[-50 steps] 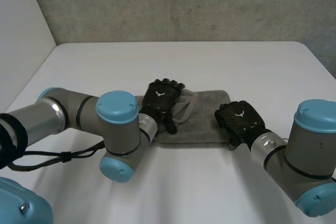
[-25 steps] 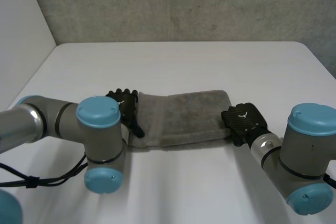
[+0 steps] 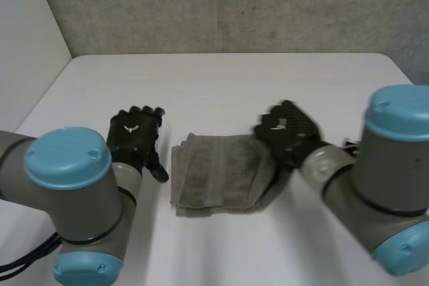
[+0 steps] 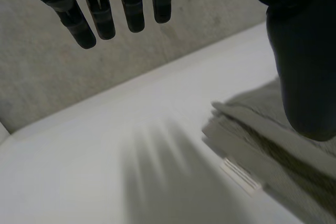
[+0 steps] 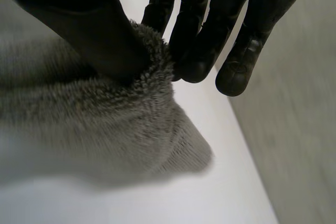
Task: Fold the towel.
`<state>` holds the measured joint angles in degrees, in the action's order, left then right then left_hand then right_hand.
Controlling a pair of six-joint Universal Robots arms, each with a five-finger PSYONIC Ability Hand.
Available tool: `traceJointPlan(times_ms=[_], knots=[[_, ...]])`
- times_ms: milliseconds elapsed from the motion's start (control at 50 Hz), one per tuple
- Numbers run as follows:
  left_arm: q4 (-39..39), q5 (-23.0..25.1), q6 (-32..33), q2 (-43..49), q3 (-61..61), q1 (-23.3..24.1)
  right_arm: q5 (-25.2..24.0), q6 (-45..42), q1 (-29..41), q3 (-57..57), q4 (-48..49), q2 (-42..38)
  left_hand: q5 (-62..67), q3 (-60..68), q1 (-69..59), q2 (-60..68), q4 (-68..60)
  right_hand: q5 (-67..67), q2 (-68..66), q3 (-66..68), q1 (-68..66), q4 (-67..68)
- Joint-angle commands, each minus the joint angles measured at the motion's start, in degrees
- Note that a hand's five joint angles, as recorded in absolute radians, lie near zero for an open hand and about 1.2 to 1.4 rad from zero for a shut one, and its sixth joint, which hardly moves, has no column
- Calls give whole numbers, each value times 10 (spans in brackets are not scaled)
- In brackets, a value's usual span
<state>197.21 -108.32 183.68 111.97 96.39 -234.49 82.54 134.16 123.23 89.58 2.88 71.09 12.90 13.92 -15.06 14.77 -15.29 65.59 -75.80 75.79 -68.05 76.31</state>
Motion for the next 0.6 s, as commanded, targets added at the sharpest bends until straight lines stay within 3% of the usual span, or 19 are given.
traceJointPlan(times_ms=[20,80,100,120,160,180,200,340,380,440,560,600], knots=[[3,-1,-2,-45,1,-43,-56,0,151,-93,1,-117,-123,-34,45,-42,47,44,-42,42,-120,37],[5,-1,-3,-49,1,-52,-65,5,171,-121,-1,-161,-123,-34,45,-42,47,44,-42,42,-120,37],[5,-2,-6,-49,2,-53,-66,7,173,-121,9,-173,-123,-34,45,-42,47,-122,124,-124,46,-129],[5,-2,-6,-49,2,-53,-66,7,173,-121,9,-173,-123,-34,45,-42,47,-123,126,-126,48,-131],[5,-1,-10,-48,5,-52,-60,14,172,-112,26,-172,-123,-34,45,-42,47,-517,519,-519,442,-524],[5,-1,-10,-48,5,-52,-60,15,172,-112,26,-172,-123,-34,45,-42,47,-519,521,-521,443,-526],[5,-1,-14,-48,5,-52,-56,35,167,-106,43,-164,-123,-34,45,-42,47,-656,658,-658,580,-663],[5,7,-31,-46,3,-46,-45,217,77,-50,71,-60,-123,-34,45,-42,47,-656,658,-658,580,-663],[6,29,-32,-42,3,-37,-49,316,37,-27,71,-29,-120,-30,42,-39,44,-656,658,-658,580,-663],[6,63,-38,-36,2,-16,-53,393,9,-12,66,-9,-118,-29,40,-37,42,-656,658,-658,580,-663],[4,112,-47,-4,-1,5,-72,430,-20,0,65,-14,-115,-25,37,-34,39,-656,658,-658,580,-663],[1,122,-43,24,-7,15,-90,431,-28,-2,67,-58,-112,-22,33,-30,36,-656,658,-658,580,-663]])
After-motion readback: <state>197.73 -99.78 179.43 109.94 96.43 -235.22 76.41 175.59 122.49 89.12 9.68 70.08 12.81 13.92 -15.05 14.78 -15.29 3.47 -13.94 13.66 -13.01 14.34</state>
